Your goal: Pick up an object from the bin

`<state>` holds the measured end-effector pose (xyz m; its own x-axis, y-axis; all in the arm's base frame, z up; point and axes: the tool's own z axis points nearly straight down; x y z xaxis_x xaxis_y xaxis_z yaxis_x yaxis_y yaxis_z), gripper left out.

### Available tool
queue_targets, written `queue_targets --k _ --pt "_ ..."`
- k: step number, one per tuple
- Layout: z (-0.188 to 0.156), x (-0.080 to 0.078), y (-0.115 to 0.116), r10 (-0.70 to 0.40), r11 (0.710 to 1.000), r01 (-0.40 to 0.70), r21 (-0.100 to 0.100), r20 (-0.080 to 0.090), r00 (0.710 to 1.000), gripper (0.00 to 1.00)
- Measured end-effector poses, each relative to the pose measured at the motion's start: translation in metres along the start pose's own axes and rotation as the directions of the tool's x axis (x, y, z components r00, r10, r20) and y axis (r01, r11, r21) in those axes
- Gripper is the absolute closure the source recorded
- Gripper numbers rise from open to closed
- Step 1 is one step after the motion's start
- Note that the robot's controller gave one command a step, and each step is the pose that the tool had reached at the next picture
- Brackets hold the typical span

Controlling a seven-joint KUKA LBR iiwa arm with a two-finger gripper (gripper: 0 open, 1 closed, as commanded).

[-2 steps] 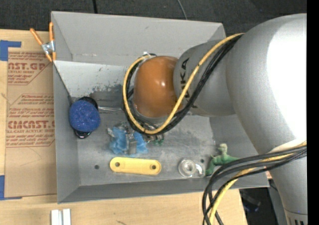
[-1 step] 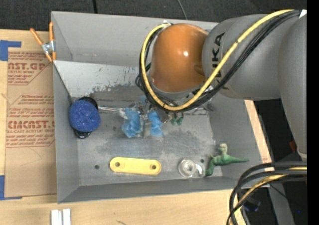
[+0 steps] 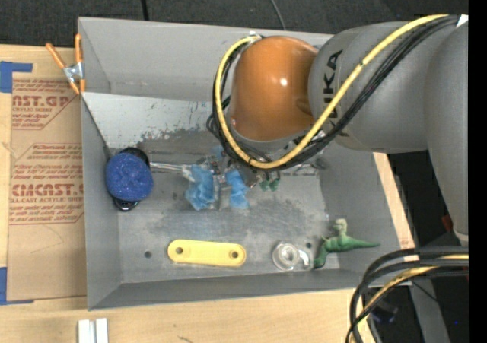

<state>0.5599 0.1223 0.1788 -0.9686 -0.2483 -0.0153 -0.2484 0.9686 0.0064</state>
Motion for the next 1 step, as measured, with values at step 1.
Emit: queue_targets --k 1 --pt "-0.0459 0.0023 -0.002 0.001 1.0 -0.001 0.0 -0.006 1.0 1.0"
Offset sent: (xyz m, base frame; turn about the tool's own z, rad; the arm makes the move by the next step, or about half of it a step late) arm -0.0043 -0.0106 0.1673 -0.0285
